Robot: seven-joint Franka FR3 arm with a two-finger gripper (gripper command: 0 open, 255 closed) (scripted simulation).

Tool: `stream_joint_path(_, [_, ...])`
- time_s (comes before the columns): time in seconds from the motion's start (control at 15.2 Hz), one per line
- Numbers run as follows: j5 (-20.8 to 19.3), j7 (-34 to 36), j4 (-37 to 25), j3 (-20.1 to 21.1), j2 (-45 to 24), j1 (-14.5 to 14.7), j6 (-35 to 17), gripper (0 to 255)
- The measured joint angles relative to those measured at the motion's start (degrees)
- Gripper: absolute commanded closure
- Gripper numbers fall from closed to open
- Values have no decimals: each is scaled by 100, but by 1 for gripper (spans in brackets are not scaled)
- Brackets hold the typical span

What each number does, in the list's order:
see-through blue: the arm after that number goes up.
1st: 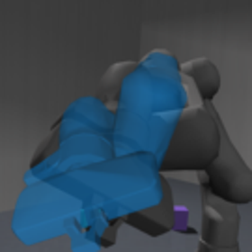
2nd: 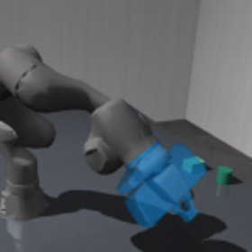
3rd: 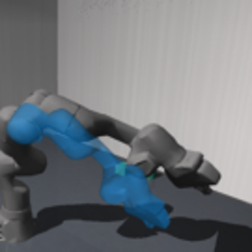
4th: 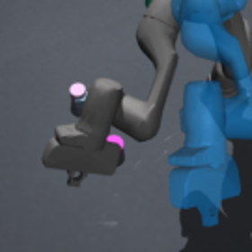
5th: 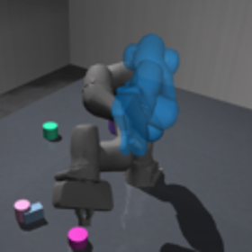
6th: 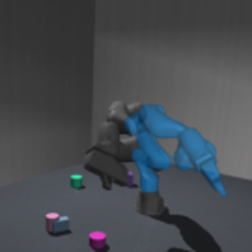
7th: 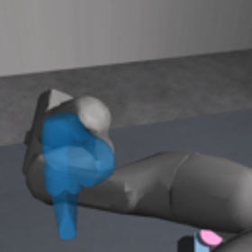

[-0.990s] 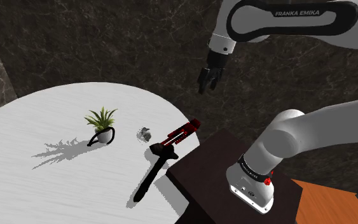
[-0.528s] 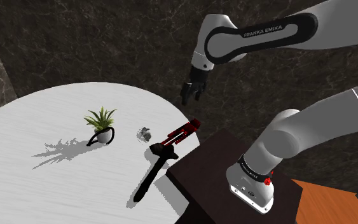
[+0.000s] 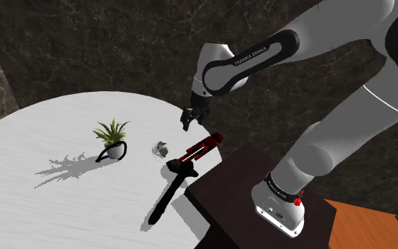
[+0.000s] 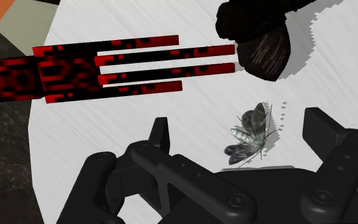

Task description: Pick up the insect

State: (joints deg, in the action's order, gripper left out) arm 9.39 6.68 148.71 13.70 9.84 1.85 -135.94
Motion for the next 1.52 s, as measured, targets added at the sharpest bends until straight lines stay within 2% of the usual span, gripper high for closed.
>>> stream_joint_path(0.46, [-481, 585, -597, 138, -1722, 96, -1235, 0])
stream_joint_path(0.79, [-980, 1078, -1303, -45, -3022, 387, -1898, 0])
stream_joint_path(1.39, [-1219, 1245, -1638, -270, -3893, 599, -2452, 0])
stream_joint_path(1.45, [-1226, 1248, -1643, -279, -3924, 605, -2478, 255])
stream_joint_path(1.52, [-1229, 1249, -1648, -283, -3940, 608, -2490, 255])
